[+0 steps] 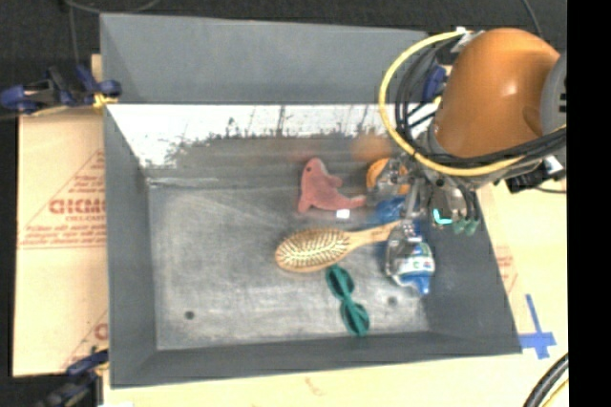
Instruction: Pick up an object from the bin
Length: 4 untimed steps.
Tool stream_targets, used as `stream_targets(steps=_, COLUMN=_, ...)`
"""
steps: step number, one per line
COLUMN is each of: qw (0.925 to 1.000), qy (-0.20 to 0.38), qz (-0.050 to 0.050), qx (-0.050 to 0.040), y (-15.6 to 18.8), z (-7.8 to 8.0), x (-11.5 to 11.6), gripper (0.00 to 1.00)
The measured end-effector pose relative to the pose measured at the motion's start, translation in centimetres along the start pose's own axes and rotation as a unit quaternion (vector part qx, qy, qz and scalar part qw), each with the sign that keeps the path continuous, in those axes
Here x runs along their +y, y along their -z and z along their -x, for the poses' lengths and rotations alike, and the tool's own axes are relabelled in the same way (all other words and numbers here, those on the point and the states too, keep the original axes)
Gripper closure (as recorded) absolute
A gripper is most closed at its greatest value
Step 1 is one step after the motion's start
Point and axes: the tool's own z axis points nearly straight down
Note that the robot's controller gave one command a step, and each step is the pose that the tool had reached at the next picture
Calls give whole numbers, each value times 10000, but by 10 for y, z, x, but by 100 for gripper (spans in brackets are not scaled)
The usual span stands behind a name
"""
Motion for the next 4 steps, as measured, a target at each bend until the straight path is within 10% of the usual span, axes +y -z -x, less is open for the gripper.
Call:
stream_targets(steps=2, qw=9997, qy=-216, qz=7, qx=-81, y=-48, z=24, x=-11, gripper=0)
stream_targets(steps=4, qw=9847, qy=-1744, qz=4, qx=-28, y=-72, z=30, x=-31, gripper=0)
